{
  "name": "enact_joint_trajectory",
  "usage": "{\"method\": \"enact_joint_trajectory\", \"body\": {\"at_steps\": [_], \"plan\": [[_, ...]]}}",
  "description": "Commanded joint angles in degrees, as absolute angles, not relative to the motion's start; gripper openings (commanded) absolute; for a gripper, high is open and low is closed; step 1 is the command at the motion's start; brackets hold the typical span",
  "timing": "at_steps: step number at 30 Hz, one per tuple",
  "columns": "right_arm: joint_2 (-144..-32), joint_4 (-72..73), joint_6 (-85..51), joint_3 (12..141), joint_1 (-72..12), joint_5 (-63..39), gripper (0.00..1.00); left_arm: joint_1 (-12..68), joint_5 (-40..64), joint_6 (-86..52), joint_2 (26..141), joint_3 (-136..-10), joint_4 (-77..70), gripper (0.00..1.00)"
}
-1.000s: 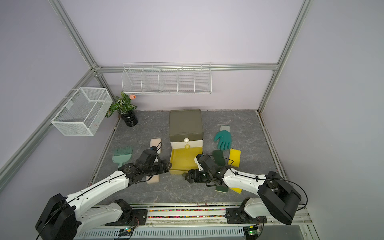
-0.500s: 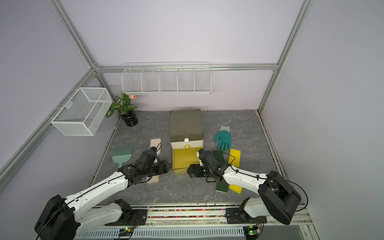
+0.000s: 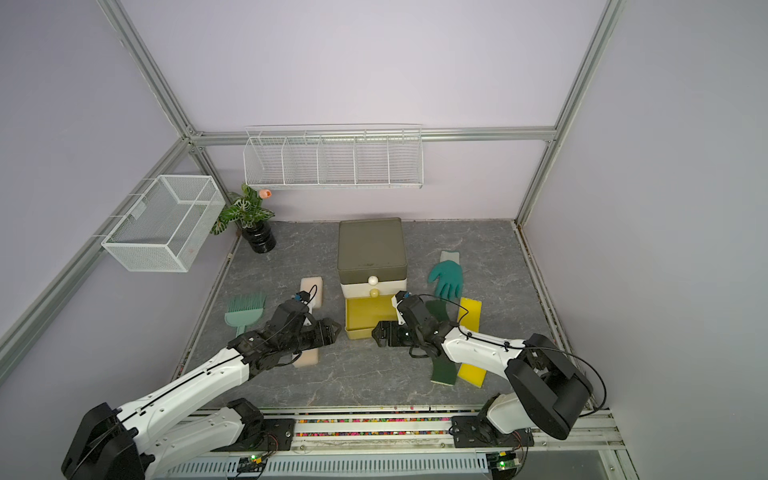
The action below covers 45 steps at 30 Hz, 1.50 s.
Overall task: Take the sponge out of the drawer
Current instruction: Close the drawer in the storage box.
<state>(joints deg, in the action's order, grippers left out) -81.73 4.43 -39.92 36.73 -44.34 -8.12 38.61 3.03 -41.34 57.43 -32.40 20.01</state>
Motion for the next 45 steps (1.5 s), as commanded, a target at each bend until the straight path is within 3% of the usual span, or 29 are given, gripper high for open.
{"method": "enact_joint_trajectory", "body": {"at_steps": [1, 19, 33, 45], "plan": [[-81.1, 9.3, -38.0, 36.5, -44.0, -6.8, 0.93, 38.2, 1.4, -41.0, 55.4, -31.3, 20.5, 0.78], [-90.3, 18.0, -37.6, 40.5, -44.1, -6.4, 0.93, 38.3, 1.3, -41.0, 53.9, -30.5, 19.6, 0.79], [-95.3, 35.8, -33.4, 37.5, -45.5, -3.5, 0.93, 38.2, 1.1, -40.8, 52.9, -30.1, 19.5, 0.79], [-101.1, 41.3, -29.7, 37.0, -46.1, -0.1, 0.93, 38.2, 1.3, -40.5, 53.5, -30.4, 19.4, 0.79]]}}
